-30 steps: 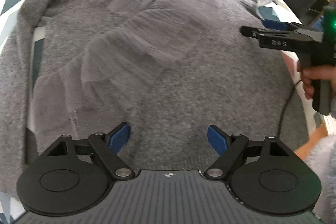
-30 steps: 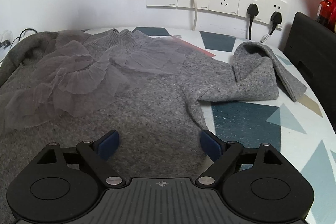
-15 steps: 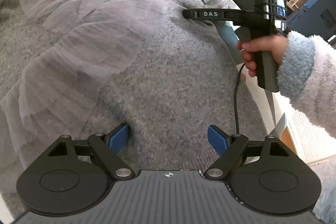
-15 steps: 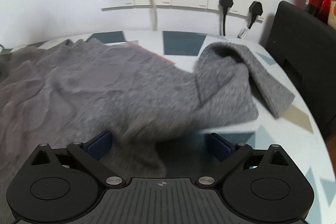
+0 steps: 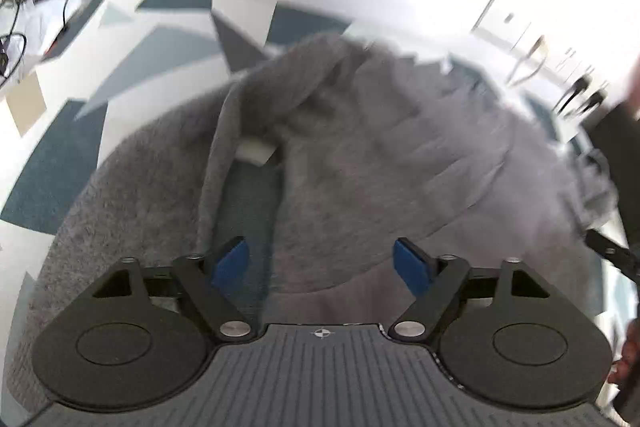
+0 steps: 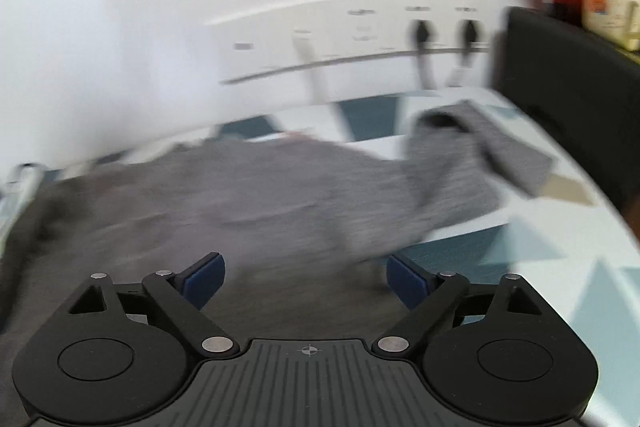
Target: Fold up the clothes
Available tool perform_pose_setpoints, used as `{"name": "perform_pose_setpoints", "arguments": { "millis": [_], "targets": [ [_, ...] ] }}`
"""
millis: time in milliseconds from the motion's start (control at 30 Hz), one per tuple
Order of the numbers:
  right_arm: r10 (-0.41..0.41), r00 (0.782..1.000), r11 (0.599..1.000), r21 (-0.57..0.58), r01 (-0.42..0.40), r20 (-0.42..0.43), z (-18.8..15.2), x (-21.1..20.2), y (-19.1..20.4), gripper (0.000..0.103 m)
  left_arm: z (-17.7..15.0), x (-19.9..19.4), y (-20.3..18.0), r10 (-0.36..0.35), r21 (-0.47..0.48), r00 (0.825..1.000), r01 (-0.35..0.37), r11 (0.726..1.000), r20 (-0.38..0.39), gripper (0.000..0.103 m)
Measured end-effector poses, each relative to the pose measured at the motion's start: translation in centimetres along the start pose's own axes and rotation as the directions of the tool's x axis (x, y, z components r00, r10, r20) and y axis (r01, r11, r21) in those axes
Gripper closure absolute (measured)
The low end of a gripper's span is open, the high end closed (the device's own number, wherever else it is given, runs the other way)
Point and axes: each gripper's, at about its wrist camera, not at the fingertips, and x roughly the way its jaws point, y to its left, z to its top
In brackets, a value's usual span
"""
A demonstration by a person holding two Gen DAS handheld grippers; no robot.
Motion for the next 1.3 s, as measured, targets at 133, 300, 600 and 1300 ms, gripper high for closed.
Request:
{"name": "perform_pose_setpoints", "arguments": {
  "millis": [133, 300, 600, 1300],
  "targets": [
    [-0.007, 0.999, 1.000, 0.011, 0.007, -0.041, -0.8, 0.5, 2.0, 0.030, -0.7, 1.0, -0.7, -0.001, 0.054, 1.000, 0.002, 0.999, -0.015, 0.051],
    [0.093, 0.995, 0.995, 0.027, -0.093, 0.033, 0.4, -0.1, 4.8, 0.047, -0.9, 0.8, -0.5, 0.007, 0.112, 1.000, -0.003, 0.994, -0.031, 0.055],
    [0.246, 0.967, 0.924, -0.286, -0.254, -0.065, 0.8, 4.7, 15.0, 0.045, -1.4, 0.8, -0.3, -0.049, 0.085, 0.997, 0.055, 0.995, -0.066, 0.092],
    [0.361, 0.871, 0.812, -0.347, -0.469, -0.332, -1.5, 6.2, 17.2, 0.103, 8.6, 0.4, 7.8, 0.146, -0.159, 0.978, -0.123, 0.980, 0.147, 0.054]
  ]
}}
